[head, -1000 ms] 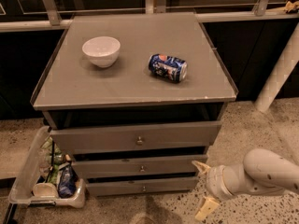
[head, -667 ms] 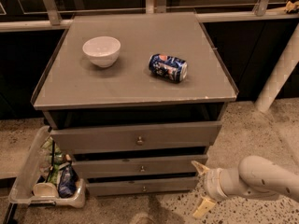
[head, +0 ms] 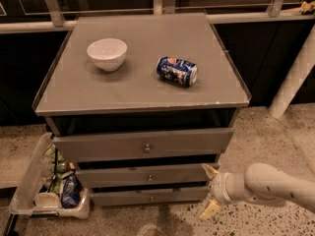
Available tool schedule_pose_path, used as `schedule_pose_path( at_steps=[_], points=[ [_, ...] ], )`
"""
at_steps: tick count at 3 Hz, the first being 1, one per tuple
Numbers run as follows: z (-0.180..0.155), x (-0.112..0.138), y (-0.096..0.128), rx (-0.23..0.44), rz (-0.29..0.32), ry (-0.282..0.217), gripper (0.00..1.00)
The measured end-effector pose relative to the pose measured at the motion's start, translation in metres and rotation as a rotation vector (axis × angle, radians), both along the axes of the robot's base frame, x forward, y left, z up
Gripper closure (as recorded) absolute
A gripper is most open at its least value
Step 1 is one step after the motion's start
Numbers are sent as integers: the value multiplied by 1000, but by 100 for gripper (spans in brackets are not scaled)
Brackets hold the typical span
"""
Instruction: Open bottom drawer
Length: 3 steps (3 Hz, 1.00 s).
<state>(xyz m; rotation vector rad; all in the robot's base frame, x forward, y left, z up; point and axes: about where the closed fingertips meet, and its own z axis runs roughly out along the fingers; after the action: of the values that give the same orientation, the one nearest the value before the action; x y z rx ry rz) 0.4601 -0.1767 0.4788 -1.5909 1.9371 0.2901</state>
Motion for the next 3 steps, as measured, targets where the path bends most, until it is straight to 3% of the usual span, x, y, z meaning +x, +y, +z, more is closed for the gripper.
schedule_pose_path(
  at_steps=[1,3],
  points=[
    [-4,-3,2,6,22,-13,0],
    [-63,7,8,79,166,-15,0]
  ],
)
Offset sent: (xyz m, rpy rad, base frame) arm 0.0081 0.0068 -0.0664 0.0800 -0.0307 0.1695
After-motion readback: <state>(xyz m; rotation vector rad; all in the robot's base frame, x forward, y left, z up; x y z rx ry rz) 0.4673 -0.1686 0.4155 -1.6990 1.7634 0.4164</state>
